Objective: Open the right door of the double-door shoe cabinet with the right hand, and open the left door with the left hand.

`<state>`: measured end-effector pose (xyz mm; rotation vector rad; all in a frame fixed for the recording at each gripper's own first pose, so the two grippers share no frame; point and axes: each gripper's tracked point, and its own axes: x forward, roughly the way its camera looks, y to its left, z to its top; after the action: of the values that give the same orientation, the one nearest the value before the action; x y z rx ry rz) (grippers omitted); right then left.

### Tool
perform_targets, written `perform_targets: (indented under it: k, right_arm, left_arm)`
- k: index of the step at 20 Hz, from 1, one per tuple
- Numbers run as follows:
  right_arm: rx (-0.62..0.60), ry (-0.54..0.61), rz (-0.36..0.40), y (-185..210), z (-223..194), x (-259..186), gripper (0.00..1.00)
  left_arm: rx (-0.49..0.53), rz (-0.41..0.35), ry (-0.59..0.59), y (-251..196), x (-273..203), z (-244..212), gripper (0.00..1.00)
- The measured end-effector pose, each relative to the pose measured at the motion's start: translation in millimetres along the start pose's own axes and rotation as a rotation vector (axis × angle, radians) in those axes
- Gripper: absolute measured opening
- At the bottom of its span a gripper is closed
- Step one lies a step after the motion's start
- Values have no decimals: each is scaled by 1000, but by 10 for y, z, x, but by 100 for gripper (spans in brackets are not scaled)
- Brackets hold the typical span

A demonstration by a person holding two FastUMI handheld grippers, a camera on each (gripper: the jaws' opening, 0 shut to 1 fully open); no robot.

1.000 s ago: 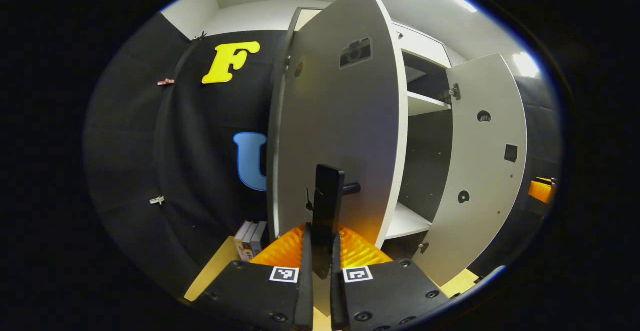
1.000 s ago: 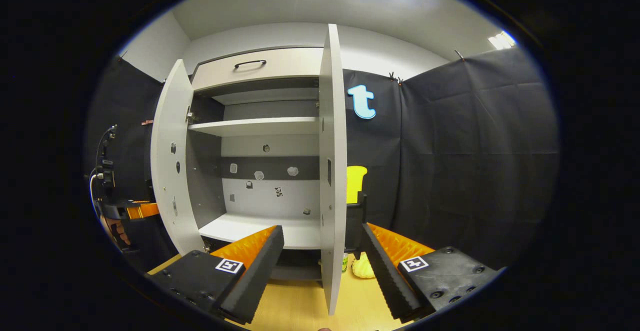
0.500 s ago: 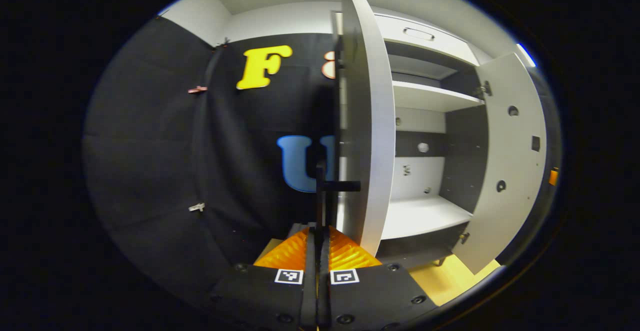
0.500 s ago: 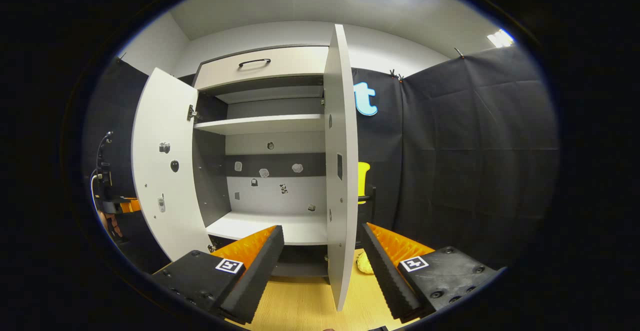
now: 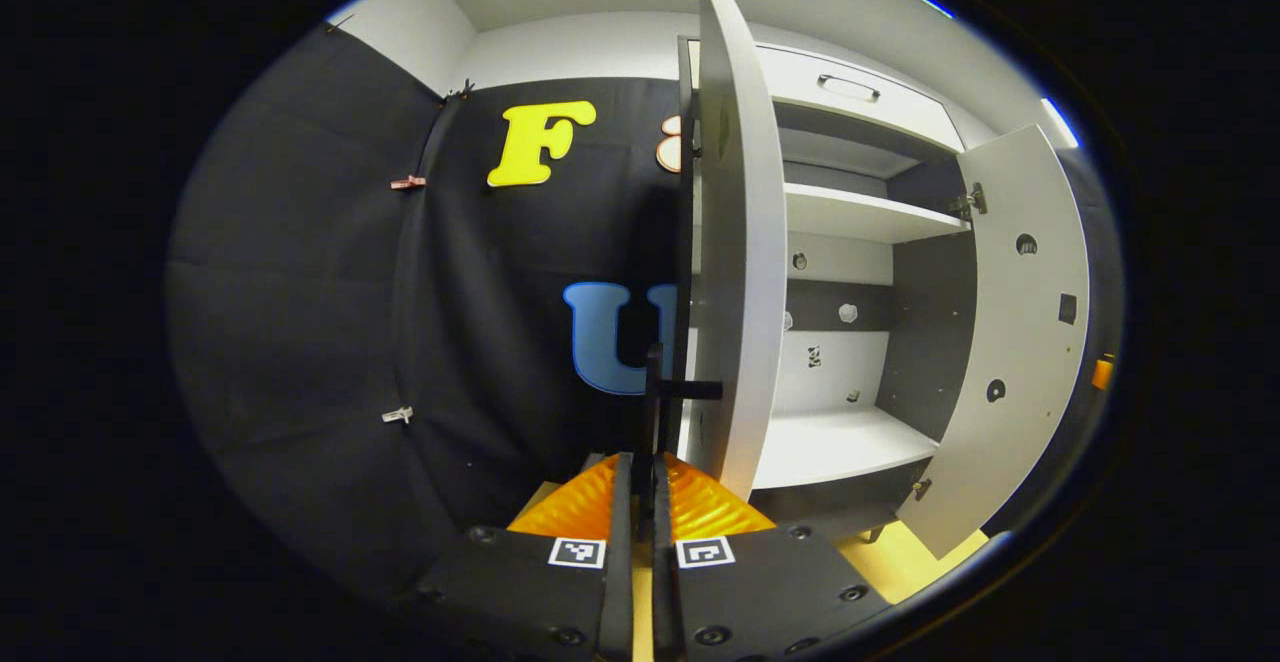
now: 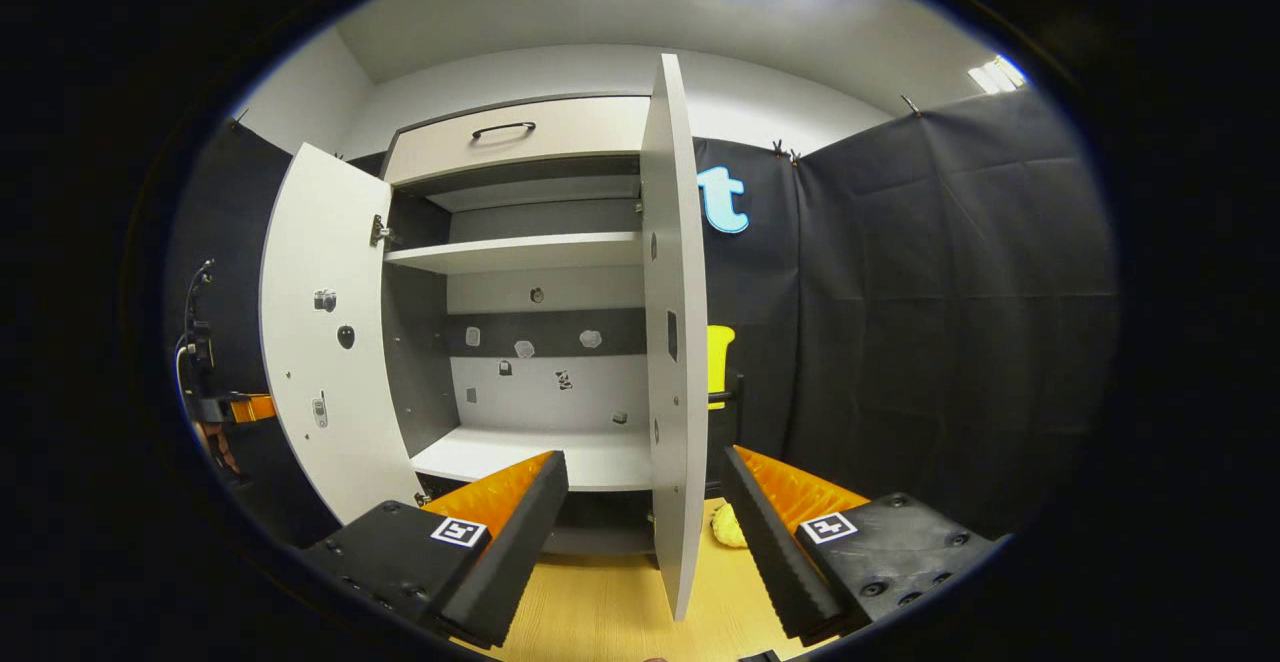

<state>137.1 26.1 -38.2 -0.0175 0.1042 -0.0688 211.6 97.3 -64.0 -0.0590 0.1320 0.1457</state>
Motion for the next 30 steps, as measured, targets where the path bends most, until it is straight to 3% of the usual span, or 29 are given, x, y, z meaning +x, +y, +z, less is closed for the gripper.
perform_targets:
  k: [3, 8, 12, 15, 17, 26, 30]
  right_arm:
    - [-7, 0, -1, 2, 14, -4, 98]
    - [1, -7, -5, 31, 28, -27, 98]
    - [5, -7, -1, 64, 38, -56, 98]
    - [1, -15, -1, 87, 73, -74, 98]
    - [-6, -20, -1, 97, 85, -82, 98]
    - [-11, -37, 23, 223, 149, -66, 98]
    - [-15, -59, 32, 264, 183, -78, 98]
  left_arm:
    - [-12, 6, 7, -22, -88, -19, 12]
    - [13, -6, 9, -132, -256, -29, 26]
    - [40, -23, 12, -253, -383, -57, 58]
    - [37, -23, 13, -322, -482, -77, 91]
    - [46, -45, -9, -436, -612, -24, 95]
    - [-12, -91, -80, -770, -1001, 234, 95]
    - [35, -91, -91, -958, -1068, 248, 95]
